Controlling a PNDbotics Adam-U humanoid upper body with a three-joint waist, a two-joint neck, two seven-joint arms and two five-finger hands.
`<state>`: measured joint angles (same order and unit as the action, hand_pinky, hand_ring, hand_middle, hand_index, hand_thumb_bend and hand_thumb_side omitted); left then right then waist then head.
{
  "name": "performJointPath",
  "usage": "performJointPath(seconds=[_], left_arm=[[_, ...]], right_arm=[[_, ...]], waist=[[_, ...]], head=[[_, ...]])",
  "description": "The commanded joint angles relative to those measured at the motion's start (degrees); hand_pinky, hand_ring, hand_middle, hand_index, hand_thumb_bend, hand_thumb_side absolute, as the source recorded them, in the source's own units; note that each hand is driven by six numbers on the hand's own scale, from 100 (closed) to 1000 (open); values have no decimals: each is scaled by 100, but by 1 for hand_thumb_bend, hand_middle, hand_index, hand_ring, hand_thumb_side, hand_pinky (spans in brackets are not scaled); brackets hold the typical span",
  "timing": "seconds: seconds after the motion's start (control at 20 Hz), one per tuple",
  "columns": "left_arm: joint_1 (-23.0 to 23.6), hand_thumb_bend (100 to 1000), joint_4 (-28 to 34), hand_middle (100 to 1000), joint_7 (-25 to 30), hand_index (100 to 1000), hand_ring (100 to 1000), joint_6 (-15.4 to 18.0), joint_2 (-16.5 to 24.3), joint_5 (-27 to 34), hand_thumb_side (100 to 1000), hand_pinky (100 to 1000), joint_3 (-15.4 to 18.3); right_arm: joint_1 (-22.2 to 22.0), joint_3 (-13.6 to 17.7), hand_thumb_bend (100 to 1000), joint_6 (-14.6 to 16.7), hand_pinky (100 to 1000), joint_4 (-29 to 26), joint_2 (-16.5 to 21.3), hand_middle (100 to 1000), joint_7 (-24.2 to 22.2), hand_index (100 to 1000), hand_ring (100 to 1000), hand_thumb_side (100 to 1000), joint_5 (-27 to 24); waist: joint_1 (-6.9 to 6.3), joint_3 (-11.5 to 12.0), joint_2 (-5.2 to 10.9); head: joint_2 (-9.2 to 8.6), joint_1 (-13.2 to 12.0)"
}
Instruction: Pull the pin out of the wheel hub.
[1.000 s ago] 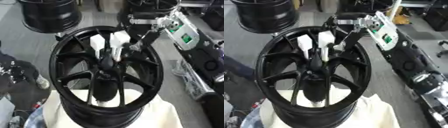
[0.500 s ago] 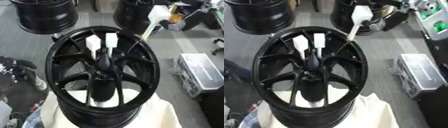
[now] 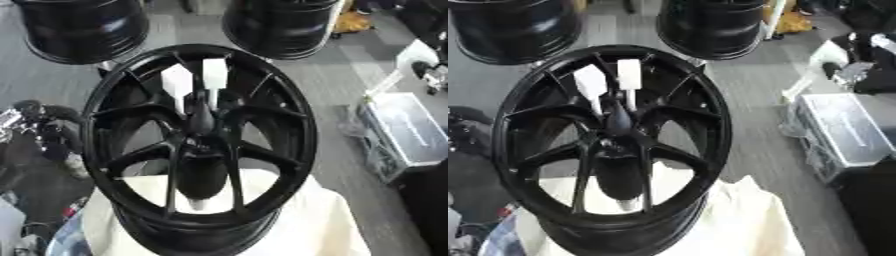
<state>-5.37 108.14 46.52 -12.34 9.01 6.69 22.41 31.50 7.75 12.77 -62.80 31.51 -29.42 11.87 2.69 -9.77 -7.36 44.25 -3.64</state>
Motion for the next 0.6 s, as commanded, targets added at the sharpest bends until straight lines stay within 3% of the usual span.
performJointPath(seconds=[0.05, 0.25, 0.35, 0.6], left_arm=[[-76, 100, 137, 672, -40, 757, 537, 5, 37, 5, 924, 592, 37], [-24, 100, 110, 672, 32, 757, 538, -21, 36, -1, 926, 592, -41], [4, 100, 97, 672, 79, 757, 538, -40, 27, -4, 928, 592, -80], [55, 100, 77, 672, 170, 757, 537, -55, 17, -23, 932, 592, -149]], right_arm=[[-251, 546, 100, -302, 777, 431, -326, 813, 306, 900, 737, 810, 278], [-852, 1146, 100, -672, 771, 998, -785, 821, 675, 896, 724, 796, 512], [-1155, 1450, 100, -844, 762, 909, -955, 804, 862, 889, 705, 770, 409], [-1910, 2205, 100, -595, 746, 219, -1517, 758, 1326, 870, 669, 744, 118]], waist=[[12, 20, 55], [57, 134, 162], [75, 199, 215], [96, 339, 284]], head=[[-13, -22], [-13, 127], [-13, 194], [-13, 343]])
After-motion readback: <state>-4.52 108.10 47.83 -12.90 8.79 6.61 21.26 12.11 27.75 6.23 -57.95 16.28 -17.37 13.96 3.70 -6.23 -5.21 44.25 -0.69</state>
